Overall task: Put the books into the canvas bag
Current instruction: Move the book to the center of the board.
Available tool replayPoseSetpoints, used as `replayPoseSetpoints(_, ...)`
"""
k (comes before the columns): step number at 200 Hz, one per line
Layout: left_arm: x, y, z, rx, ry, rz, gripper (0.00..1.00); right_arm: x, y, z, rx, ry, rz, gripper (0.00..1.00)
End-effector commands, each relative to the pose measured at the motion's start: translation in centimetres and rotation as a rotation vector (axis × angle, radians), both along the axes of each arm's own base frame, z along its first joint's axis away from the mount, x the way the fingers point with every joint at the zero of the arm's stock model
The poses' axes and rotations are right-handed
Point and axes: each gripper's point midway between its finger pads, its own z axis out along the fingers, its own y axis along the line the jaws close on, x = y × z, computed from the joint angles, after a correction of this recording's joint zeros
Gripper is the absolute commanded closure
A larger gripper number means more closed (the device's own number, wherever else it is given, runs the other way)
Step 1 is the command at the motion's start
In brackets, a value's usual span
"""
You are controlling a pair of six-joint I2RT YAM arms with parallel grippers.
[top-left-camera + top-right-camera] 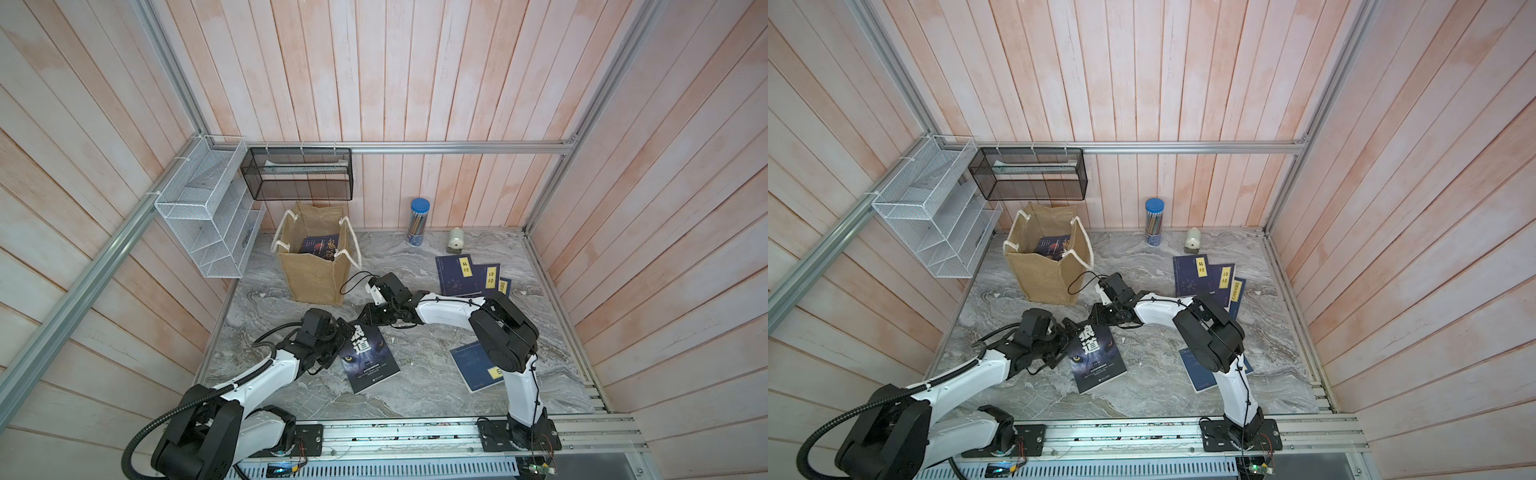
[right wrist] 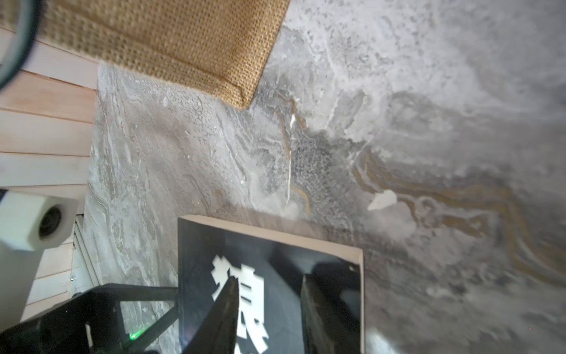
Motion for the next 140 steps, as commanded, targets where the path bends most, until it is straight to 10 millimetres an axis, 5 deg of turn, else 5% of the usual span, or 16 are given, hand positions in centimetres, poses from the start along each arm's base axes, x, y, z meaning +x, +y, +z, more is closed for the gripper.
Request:
replayPoseSetpoints(1, -1.2, 0.2, -1.5, 0.037, 0.062, -0.023, 0.01, -0.7, -2.2, 0.4, -0.055, -0.015, -0.004, 0.61)
replayPoseSetpoints(79, -2.6, -2.5, -2.7, -0.091, 0.055, -0.101, 0.20, -4.1, -6.4, -1.1, -0.110, 0.038, -0.014, 0.60)
replayPoseSetpoints(140, 1.3, -5.3, -0.3, -0.157, -0.107, -0.179, 0.29, -2.5, -6.8, -2.5, -0.154, 0.029, -0.010, 0.63)
